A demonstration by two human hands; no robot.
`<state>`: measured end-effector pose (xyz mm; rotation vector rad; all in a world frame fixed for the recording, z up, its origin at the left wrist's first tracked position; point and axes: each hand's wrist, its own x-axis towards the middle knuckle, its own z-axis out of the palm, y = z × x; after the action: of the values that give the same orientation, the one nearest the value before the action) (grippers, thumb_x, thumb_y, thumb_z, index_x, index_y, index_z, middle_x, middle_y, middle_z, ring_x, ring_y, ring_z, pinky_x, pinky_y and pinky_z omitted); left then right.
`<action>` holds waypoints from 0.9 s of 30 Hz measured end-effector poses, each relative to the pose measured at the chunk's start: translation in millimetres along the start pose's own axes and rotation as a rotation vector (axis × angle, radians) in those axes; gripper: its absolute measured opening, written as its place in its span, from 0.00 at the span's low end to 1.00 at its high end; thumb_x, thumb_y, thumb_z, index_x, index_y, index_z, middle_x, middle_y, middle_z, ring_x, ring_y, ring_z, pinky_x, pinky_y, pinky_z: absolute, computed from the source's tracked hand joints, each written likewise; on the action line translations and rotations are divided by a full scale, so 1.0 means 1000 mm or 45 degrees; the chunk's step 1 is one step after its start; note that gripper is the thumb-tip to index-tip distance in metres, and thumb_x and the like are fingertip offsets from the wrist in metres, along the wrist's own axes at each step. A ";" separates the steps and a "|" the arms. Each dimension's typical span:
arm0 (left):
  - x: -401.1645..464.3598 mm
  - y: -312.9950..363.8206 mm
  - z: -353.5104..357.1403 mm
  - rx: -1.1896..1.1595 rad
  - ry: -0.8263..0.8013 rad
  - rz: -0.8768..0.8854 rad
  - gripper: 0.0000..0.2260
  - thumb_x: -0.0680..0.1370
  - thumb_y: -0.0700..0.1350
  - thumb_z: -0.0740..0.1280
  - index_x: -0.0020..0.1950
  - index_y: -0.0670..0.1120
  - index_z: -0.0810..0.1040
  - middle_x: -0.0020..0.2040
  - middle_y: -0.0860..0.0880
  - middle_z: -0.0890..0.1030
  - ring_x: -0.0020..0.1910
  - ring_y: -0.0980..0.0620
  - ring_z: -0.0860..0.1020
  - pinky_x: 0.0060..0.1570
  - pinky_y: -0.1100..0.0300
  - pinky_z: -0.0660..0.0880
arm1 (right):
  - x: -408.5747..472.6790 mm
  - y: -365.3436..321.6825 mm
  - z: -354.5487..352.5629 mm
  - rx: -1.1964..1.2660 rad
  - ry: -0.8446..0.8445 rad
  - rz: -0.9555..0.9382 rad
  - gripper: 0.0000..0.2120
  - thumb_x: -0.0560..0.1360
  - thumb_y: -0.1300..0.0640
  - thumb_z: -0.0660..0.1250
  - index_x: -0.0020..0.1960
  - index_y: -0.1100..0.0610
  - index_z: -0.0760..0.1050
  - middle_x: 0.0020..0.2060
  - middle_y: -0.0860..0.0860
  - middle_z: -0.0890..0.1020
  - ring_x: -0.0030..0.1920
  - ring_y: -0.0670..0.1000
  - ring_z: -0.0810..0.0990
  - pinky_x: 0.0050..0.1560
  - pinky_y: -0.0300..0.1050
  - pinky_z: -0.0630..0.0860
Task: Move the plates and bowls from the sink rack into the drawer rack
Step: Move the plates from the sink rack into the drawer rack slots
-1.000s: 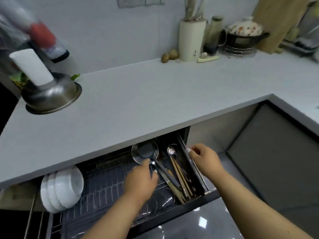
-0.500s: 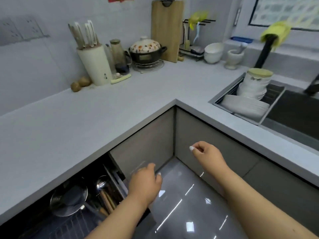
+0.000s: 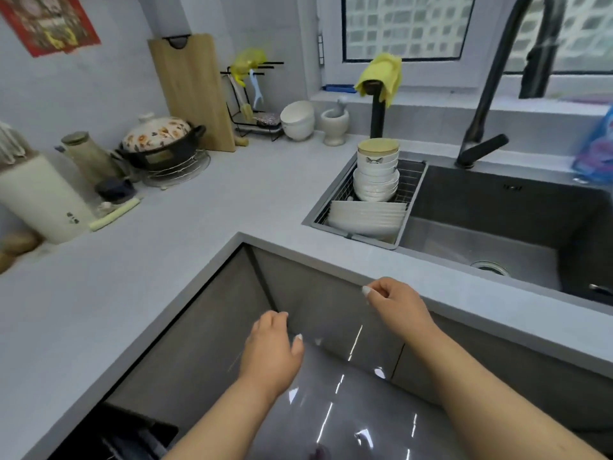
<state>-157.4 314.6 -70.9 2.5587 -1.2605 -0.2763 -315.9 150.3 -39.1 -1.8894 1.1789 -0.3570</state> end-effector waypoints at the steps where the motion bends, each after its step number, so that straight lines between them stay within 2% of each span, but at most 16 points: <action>1: 0.011 0.005 0.001 -0.016 0.002 0.016 0.24 0.79 0.53 0.60 0.73 0.45 0.64 0.70 0.47 0.66 0.69 0.48 0.64 0.67 0.58 0.63 | 0.006 0.002 -0.006 0.002 0.026 0.006 0.09 0.78 0.49 0.62 0.47 0.53 0.77 0.42 0.46 0.81 0.45 0.49 0.78 0.44 0.41 0.69; 5: 0.061 0.031 0.008 -0.075 -0.030 0.108 0.28 0.80 0.54 0.58 0.76 0.44 0.57 0.74 0.47 0.61 0.73 0.48 0.59 0.71 0.56 0.59 | 0.033 0.007 -0.027 0.028 0.136 0.051 0.10 0.78 0.49 0.62 0.44 0.54 0.77 0.41 0.47 0.82 0.44 0.50 0.78 0.41 0.42 0.70; 12: 0.159 0.059 0.015 -0.077 -0.179 0.239 0.32 0.81 0.57 0.54 0.78 0.45 0.43 0.79 0.45 0.44 0.77 0.48 0.42 0.76 0.53 0.41 | 0.117 -0.012 -0.049 -0.071 0.308 0.088 0.08 0.78 0.49 0.62 0.44 0.52 0.75 0.37 0.45 0.79 0.40 0.49 0.76 0.35 0.41 0.68; 15: 0.201 0.064 0.021 -0.018 -0.206 0.286 0.34 0.81 0.59 0.52 0.78 0.45 0.40 0.79 0.43 0.42 0.77 0.47 0.40 0.75 0.52 0.38 | 0.166 -0.022 -0.046 -0.116 0.362 0.039 0.07 0.76 0.49 0.65 0.50 0.51 0.77 0.46 0.47 0.80 0.47 0.49 0.76 0.44 0.42 0.69; 17: 0.226 0.068 0.026 0.017 -0.206 0.323 0.35 0.80 0.60 0.52 0.78 0.44 0.38 0.78 0.42 0.41 0.77 0.46 0.39 0.75 0.52 0.38 | 0.196 -0.024 -0.041 -0.254 0.373 -0.004 0.14 0.75 0.49 0.66 0.57 0.53 0.77 0.54 0.48 0.79 0.56 0.50 0.75 0.53 0.44 0.71; 19: 0.246 0.073 0.031 0.026 -0.209 0.353 0.37 0.80 0.61 0.52 0.77 0.43 0.37 0.78 0.41 0.41 0.77 0.46 0.38 0.75 0.51 0.38 | 0.220 -0.024 -0.035 -0.456 0.329 -0.038 0.18 0.74 0.46 0.66 0.61 0.51 0.76 0.60 0.48 0.77 0.64 0.51 0.71 0.63 0.47 0.67; 21: 0.260 0.075 0.039 0.047 -0.221 0.374 0.38 0.79 0.63 0.51 0.77 0.43 0.35 0.78 0.41 0.41 0.77 0.46 0.40 0.75 0.50 0.38 | 0.237 -0.025 -0.030 -0.649 0.220 -0.014 0.17 0.74 0.43 0.64 0.61 0.47 0.76 0.62 0.46 0.77 0.66 0.51 0.69 0.64 0.48 0.62; 23: 0.266 0.074 0.048 0.108 -0.206 0.394 0.39 0.77 0.66 0.44 0.76 0.42 0.33 0.78 0.40 0.41 0.77 0.46 0.41 0.75 0.50 0.37 | 0.249 -0.025 -0.027 -0.803 0.094 -0.001 0.14 0.75 0.40 0.61 0.51 0.47 0.79 0.54 0.46 0.80 0.62 0.51 0.73 0.61 0.48 0.62; 25: 0.269 0.071 0.054 0.141 -0.173 0.406 0.42 0.72 0.68 0.37 0.75 0.42 0.30 0.78 0.39 0.41 0.77 0.46 0.42 0.75 0.51 0.37 | 0.257 -0.026 -0.027 -0.797 0.026 -0.018 0.16 0.75 0.39 0.61 0.42 0.49 0.78 0.44 0.46 0.81 0.55 0.49 0.75 0.62 0.49 0.60; 27: 0.270 0.069 0.058 0.131 -0.148 0.408 0.42 0.70 0.69 0.36 0.75 0.42 0.29 0.78 0.40 0.41 0.78 0.47 0.43 0.75 0.51 0.38 | 0.261 -0.024 -0.028 -0.672 0.038 -0.086 0.16 0.74 0.40 0.65 0.42 0.52 0.80 0.39 0.45 0.81 0.50 0.47 0.76 0.67 0.48 0.57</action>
<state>-62.8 49.5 -116.4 2.4003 -1.7420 -0.3020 -184.9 -78.2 -52.6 -2.3854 1.3215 -0.1123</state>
